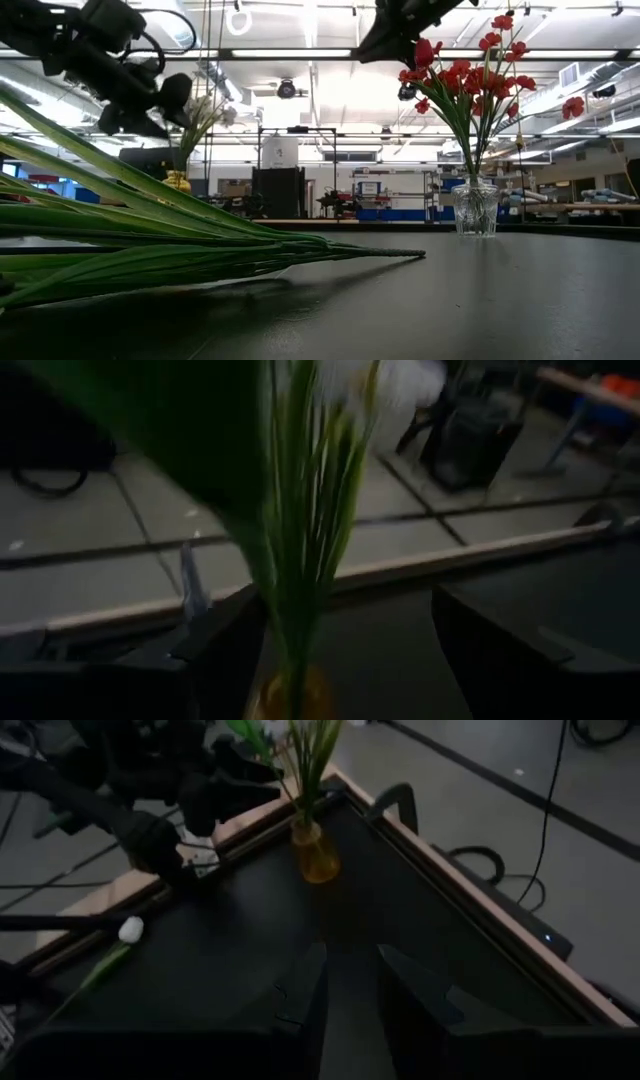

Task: Sort flowers into vase by color
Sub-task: Put the white flower into the yellow vase

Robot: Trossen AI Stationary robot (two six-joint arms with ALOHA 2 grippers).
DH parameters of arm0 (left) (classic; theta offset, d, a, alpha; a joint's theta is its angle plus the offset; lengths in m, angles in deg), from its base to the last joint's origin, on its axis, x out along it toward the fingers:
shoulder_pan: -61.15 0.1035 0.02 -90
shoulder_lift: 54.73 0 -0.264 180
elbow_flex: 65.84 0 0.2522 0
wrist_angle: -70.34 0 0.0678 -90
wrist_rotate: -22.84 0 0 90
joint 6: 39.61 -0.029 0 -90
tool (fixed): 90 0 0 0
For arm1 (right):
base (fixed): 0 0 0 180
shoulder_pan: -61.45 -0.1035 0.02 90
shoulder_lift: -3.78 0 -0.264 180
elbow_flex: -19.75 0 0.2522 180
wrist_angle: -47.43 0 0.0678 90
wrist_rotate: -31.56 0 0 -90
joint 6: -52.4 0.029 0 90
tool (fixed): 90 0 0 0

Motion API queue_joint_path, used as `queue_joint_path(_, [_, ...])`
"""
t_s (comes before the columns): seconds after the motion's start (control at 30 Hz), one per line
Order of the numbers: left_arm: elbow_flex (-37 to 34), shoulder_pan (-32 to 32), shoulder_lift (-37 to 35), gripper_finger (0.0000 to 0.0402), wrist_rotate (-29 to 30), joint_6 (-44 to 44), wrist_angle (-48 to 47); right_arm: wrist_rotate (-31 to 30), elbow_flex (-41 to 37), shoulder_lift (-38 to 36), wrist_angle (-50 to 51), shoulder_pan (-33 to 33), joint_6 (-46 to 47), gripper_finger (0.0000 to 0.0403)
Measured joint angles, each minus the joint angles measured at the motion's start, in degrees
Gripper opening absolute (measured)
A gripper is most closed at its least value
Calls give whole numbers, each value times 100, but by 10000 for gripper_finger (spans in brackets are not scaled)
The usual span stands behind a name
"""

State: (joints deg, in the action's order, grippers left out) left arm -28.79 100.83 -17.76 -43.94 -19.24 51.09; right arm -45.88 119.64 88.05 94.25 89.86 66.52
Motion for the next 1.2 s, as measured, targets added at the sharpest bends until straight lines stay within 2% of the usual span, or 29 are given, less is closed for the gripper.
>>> queue_joint_path(0.17, [2,-7,0,291,-31,515,-666,3,-99,0,-2,-143,0,96])
queue_joint_path(0.33, [4,-79,2,291,-35,581,-1002,57,-419,0,-156,-354,164,96])
queue_joint_path(0.67, [-33,-79,15,291,18,557,-858,222,-1389,-61,-1134,-862,922,96])
queue_joint_path(0.87, [497,53,15,291,23,697,-1270,210,-1545,-59,-1457,-1125,1102,96])
queue_joint_path(1.1, [1385,311,15,291,116,-266,-1408,191,-1552,-102,-1884,-1234,873,96])
queue_joint_path(1.2, [1699,437,85,291,124,-395,-1412,196,-1552,-220,-2161,-1233,863,96])
